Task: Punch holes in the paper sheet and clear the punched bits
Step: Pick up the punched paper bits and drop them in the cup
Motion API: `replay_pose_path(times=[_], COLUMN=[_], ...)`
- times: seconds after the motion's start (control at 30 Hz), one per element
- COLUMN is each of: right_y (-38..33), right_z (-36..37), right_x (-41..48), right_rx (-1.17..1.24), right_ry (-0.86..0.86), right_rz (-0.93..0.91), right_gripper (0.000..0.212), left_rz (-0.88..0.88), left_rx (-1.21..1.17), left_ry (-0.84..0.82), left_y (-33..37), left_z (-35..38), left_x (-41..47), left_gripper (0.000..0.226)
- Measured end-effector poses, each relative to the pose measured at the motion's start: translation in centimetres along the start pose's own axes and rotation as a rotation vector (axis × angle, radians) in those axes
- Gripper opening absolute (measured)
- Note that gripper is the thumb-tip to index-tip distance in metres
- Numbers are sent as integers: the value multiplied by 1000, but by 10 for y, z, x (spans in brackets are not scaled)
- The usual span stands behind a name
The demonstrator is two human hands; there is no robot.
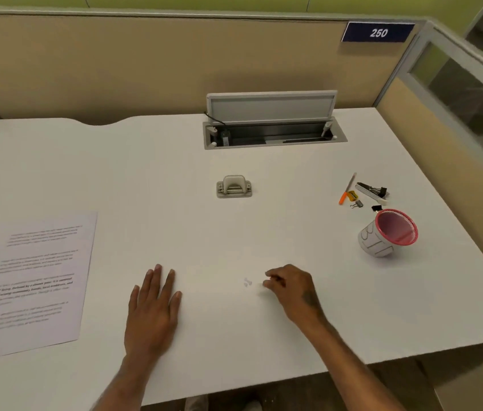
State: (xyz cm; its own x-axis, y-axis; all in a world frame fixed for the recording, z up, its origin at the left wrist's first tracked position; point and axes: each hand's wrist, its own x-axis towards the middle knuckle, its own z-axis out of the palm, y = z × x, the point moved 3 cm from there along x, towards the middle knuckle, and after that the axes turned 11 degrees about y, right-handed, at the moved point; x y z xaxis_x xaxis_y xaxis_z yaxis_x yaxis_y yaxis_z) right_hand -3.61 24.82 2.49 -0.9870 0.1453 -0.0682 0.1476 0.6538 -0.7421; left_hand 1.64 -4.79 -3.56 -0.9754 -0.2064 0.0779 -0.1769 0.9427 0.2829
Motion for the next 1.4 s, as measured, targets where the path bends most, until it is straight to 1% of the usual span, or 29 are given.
replay_pose_path(times=[0.03,0.1,0.2,0.3,0.37,0.4,0.43,0.5,0.53,0.6,0.63,0.67,0.8,0.9,1.07,1.13,1.17,1.23,1.27,1.3,1.4], right_y=[2,4,2,-6,-4,1,8,20,25,32,34,35,26,19,8,12,18,32,36,37,32], right_z=[17,37,52,49,35,28,24,25,29,38,43,45,49,59,64,53,45,32,29,30,47], right_x=[-5,-8,-6,-2,-14,-28,-49,-101,-126,-158,-164,-164,-122,-80,-39,-48,-58,-89,-106,-122,-141], right_rx=[19,42,42,129,133,63,-63,-398,-527,-653,-669,-673,-661,-692,-725,-663,-641,-677,-711,-723,-710], right_ry=[-29,-18,12,12,81,114,115,36,-47,-231,-280,-306,-357,-389,-339,-245,-167,-33,-15,-39,-115], right_rz=[34,84,86,138,116,66,-5,-228,-349,-561,-636,-661,-543,-580,-627,-527,-428,-208,-122,-58,43], right_gripper=[16,15,14,12,10,17,31,67,80,95,98,101,98,98,96,95,96,99,102,105,112], left_rz=[5,9,11,11,9,8,7,11,13,12,11,13,13,7,11,8,6,6,8,8,10], left_rx=[6,11,10,4,-2,-7,-10,-12,-11,-6,-3,-2,-2,-15,-26,-31,-30,-28,-26,-24,-24], left_ry=[-2,-5,-5,-11,-9,-9,-8,-1,2,5,4,2,0,5,2,3,2,-2,-2,-2,-4], left_y=[0,-1,-2,-2,-1,-1,-1,-1,-1,-2,-2,-2,-3,-3,-2,-2,-2,-2,-2,-2,-1], left_z=[0,1,3,2,2,2,2,2,3,4,4,4,6,5,2,2,2,3,3,3,2], left_x=[0,0,0,0,0,0,-1,0,0,0,0,0,1,1,0,0,1,0,0,0,1], left_gripper=[63,62,61,61,61,61,61,60,60,59,59,59,59,58,60,60,60,60,60,60,60])
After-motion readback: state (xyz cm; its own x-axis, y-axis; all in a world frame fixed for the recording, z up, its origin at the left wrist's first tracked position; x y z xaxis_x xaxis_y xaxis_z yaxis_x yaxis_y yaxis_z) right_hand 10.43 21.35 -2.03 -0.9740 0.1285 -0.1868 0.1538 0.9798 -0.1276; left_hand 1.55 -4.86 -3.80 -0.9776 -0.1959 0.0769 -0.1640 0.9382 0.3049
